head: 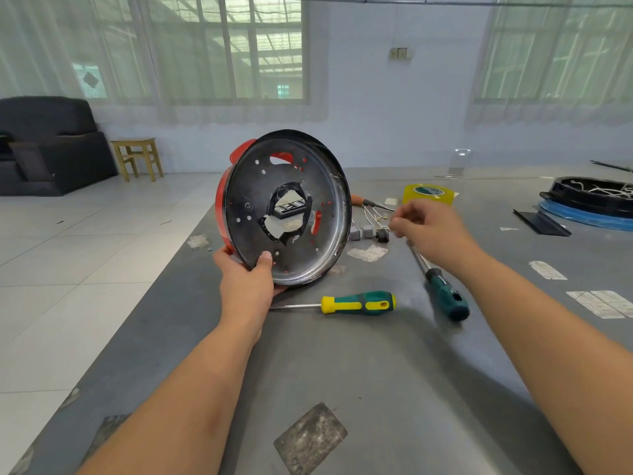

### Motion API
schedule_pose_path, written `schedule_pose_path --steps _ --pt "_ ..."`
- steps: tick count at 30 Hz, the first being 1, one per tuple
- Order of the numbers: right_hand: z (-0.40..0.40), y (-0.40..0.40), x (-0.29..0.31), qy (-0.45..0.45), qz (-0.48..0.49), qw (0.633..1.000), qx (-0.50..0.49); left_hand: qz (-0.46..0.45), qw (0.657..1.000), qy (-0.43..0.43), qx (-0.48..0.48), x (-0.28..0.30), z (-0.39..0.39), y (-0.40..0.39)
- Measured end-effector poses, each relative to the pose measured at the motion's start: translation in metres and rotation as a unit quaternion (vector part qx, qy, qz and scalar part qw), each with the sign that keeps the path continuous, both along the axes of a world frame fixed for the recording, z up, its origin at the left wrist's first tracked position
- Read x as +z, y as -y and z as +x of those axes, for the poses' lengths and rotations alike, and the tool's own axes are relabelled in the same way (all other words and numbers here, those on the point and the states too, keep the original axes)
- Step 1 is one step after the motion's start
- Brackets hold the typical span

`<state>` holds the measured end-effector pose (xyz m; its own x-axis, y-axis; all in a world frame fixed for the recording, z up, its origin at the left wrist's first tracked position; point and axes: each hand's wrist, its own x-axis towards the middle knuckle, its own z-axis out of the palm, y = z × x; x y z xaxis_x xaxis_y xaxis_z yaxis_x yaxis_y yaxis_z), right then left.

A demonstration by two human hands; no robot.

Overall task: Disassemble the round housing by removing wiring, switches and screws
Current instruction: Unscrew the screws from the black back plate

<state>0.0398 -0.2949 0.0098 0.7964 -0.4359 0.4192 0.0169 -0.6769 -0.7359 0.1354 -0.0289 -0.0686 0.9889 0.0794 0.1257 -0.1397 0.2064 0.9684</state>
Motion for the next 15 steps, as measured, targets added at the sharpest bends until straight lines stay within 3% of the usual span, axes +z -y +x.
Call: schedule_pose_path --steps 5,8,15 --pt "-0.020 0.076 -0.030 -0.071 0.013 0.991 -0.108 -0.001 1.000 0.000 0.004 0.000 0.000 0.001" --pt "-0.019 0.097 -0.055 -0.130 -0.032 0.983 -0.128 0.000 1.000 -0.001 0.010 0.000 0.001 0.001" --pt "0.026 0.110 -0.064 -0.121 -0.052 0.985 -0.112 -0.005 1.000 -0.004 0.010 0.002 -0.001 0.001"
